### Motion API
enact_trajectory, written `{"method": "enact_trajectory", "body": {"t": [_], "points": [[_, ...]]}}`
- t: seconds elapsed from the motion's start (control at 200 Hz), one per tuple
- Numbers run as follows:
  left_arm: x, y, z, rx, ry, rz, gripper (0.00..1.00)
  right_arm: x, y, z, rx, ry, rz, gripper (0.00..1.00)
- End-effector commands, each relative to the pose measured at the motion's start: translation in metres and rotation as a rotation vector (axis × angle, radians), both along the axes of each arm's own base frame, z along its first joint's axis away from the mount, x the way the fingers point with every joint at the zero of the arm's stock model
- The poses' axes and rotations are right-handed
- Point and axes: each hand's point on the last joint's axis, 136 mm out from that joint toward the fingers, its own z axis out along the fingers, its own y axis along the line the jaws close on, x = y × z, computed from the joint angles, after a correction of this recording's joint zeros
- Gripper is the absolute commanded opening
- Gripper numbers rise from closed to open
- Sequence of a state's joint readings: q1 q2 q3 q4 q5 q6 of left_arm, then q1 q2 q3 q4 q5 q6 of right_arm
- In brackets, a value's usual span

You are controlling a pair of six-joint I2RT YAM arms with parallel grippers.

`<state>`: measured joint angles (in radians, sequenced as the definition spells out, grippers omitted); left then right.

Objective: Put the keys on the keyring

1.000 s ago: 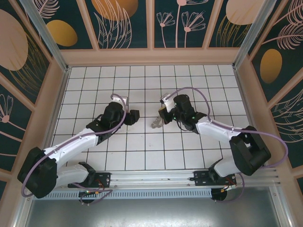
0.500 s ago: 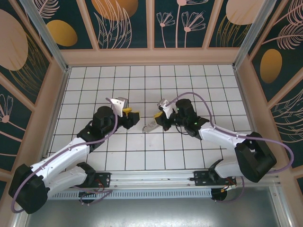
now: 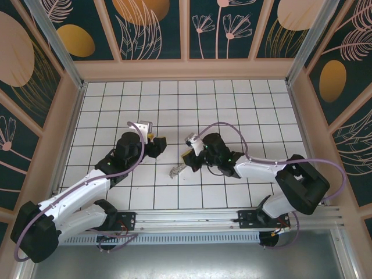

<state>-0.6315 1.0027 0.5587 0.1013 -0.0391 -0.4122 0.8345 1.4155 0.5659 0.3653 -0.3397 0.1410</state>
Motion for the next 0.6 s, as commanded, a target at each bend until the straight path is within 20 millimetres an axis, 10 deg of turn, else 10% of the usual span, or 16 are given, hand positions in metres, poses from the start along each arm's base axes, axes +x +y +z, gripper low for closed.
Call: {"method": "enact_trajectory", "body": {"t": [0.0, 0.32, 0.596], "points": [[0.005, -0.007, 0.000, 0.009, 0.002, -0.015, 0.62, -0.018, -0.018, -0.019, -0.017, 0.118, -0.078, 0.10], [0.007, -0.018, -0.029, 0.057, 0.125, -0.047, 0.63, -0.031, -0.047, -0.025, -0.034, 0.201, -0.178, 0.39], [-0.025, -0.038, -0.055, 0.025, 0.249, -0.169, 0.60, -0.007, -0.098, -0.039, -0.097, 0.382, -0.391, 0.42]]}}
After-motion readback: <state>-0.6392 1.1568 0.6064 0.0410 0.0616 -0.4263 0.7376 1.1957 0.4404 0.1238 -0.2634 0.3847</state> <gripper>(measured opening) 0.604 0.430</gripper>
